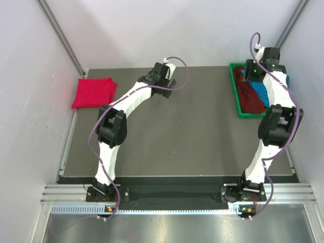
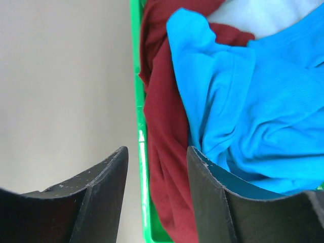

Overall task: Fold and stack the t-shirts
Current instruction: Grab the tshirt from the pile

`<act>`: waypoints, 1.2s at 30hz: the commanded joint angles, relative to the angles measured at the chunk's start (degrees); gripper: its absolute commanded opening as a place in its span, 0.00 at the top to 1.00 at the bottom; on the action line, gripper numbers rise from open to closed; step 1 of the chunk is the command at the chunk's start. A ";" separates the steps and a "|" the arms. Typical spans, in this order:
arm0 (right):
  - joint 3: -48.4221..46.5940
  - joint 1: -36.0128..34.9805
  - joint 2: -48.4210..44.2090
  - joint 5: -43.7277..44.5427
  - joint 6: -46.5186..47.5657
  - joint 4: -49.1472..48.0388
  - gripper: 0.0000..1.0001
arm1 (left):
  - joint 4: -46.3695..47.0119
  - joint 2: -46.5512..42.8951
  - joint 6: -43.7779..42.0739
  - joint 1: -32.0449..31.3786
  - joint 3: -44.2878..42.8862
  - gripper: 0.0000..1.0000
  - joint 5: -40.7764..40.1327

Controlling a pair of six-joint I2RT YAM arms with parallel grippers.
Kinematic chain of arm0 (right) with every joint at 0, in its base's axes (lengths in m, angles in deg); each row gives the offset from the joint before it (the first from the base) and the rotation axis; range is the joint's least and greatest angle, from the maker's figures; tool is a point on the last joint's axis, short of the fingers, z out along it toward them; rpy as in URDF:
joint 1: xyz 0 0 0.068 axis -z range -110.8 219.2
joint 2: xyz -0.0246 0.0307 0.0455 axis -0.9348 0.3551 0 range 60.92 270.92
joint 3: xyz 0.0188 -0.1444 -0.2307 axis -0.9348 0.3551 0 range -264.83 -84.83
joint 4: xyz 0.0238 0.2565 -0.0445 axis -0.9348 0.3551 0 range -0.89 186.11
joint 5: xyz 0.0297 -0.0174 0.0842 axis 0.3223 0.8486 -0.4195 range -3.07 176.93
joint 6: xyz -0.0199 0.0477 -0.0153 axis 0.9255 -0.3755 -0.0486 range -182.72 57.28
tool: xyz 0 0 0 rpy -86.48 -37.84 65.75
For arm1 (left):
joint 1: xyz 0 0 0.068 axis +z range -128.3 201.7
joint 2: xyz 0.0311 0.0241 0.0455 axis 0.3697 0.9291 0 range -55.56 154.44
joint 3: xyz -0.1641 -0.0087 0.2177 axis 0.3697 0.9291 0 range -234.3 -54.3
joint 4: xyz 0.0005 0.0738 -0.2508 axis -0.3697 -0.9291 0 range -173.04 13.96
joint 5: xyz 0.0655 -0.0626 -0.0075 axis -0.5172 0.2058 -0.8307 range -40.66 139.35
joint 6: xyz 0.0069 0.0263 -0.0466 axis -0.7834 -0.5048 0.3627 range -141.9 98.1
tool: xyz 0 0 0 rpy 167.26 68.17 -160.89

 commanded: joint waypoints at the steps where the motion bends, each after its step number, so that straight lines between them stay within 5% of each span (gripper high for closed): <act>1: 2.12 -0.75 -4.13 -0.87 -0.66 -0.10 0.49 | 2.10 0.03 0.62 -0.30 -2.29 0.09 0.17; 10: 5.82 -0.84 -0.18 2.91 1.45 -0.54 0.52 | 1.83 -0.06 0.97 -0.30 -2.37 0.09 0.61; 14: 3.98 -0.84 0.09 1.94 2.51 -0.81 0.91 | 1.92 -0.23 0.79 -0.30 -2.11 0.09 0.17; 16: 3.01 -0.92 -0.35 2.21 2.60 -0.89 1.00 | 1.92 -0.23 0.79 -0.30 -1.94 0.09 -0.01; 30: -8.86 -2.33 -9.75 -4.99 2.16 -0.98 1.00 | 3.15 1.96 0.00 -0.03 -4.92 0.07 -2.55; 36: -12.19 -6.36 -12.65 -11.06 1.10 -0.81 1.00 | 1.83 3.02 0.70 4.88 -16.50 0.02 -2.29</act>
